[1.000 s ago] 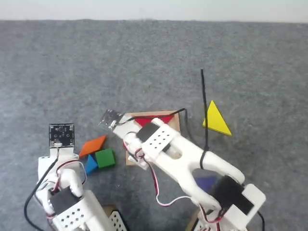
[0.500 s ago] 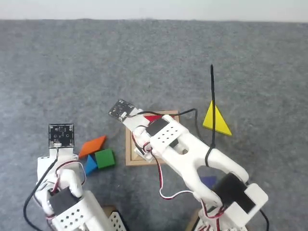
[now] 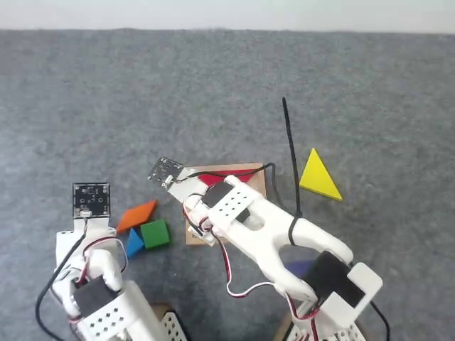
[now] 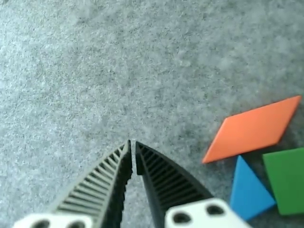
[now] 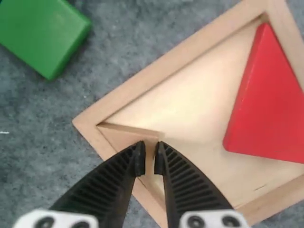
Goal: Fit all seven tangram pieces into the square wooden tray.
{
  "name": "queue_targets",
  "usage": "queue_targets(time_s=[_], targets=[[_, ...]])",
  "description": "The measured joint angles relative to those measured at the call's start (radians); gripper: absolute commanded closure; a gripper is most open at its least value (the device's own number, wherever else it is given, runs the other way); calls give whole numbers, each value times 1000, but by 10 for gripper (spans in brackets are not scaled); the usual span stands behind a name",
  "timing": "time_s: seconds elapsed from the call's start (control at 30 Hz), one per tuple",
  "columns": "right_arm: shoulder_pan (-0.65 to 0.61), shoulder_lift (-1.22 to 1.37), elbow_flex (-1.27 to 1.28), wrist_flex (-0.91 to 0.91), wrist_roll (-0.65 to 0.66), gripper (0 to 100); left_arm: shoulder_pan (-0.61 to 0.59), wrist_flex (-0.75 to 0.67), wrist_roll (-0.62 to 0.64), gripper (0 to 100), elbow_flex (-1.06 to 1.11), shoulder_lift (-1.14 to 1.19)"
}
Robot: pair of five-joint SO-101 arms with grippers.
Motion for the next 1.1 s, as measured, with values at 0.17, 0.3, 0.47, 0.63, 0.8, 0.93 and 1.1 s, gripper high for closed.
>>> queue_targets(time_s=[0.17,0.3,0.47,0.63,0.8,0.93,1.1], targets=[[-23,2,-3,-2,0,934,0,0,0,987,0,0],[-58,2,-5,-2,0,934,0,0,0,987,0,0],[-61,-3,-5,-2,0,933,0,0,0,987,0,0],[-41,-115,-3,69,0,930,0,0,0,987,0,0],[81,-341,-3,204,18,929,0,0,0,987,0,0],[236,-528,-3,330,72,929,0,0,0,987,0,0],[358,-701,-3,462,112,931,0,0,0,987,0,0]])
